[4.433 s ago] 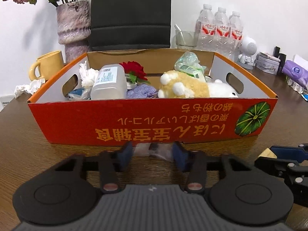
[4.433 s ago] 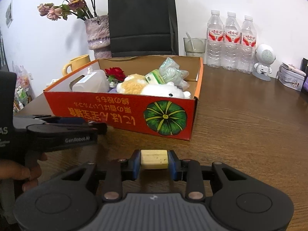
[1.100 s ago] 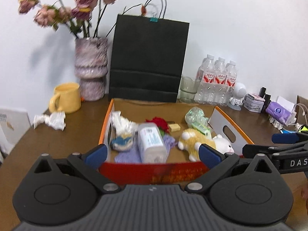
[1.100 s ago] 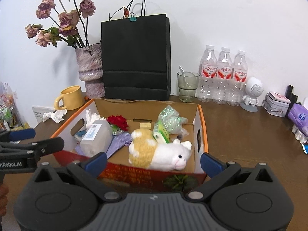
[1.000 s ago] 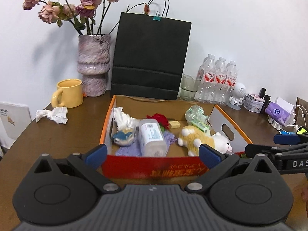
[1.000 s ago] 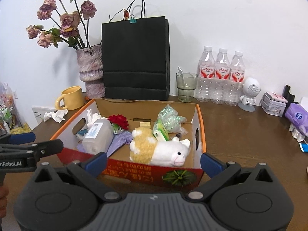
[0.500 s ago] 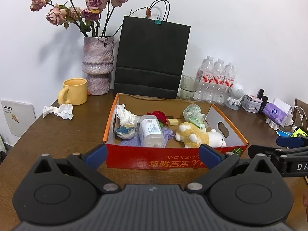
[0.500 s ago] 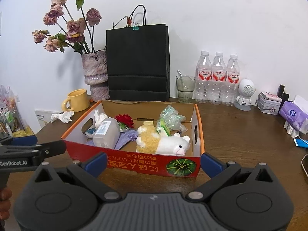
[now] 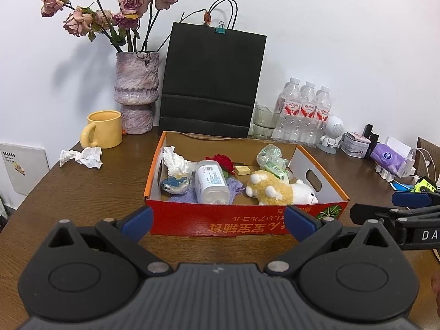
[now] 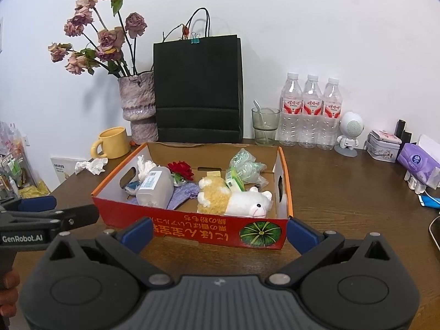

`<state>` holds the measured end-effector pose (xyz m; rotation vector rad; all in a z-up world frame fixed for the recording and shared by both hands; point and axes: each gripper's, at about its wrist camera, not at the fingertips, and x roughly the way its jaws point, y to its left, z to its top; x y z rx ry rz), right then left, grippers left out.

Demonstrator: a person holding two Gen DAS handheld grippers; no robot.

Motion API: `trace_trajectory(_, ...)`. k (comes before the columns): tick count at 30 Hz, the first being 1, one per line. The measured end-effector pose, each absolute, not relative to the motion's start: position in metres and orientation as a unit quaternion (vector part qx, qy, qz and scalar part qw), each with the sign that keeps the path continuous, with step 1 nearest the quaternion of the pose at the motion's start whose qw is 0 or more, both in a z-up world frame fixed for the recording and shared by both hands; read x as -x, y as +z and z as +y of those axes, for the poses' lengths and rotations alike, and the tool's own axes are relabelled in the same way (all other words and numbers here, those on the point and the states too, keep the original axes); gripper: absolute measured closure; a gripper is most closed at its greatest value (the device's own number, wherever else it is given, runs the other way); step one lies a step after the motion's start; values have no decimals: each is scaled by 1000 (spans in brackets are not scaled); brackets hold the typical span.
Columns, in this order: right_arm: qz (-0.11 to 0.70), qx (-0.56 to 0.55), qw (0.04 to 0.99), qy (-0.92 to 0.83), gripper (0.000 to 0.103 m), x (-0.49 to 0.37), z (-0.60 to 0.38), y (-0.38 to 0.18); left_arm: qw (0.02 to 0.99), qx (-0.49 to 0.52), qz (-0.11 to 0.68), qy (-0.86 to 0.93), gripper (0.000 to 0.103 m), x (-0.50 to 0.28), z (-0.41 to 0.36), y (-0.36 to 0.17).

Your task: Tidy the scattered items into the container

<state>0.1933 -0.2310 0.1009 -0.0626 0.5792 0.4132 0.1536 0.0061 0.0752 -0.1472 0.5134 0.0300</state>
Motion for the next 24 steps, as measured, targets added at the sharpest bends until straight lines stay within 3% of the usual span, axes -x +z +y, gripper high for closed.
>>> trace_trajectory(24, 288, 32, 936, 200, 0, -190, -230, 97, 966, 85, 246, 6, 0, -151, 8, 74)
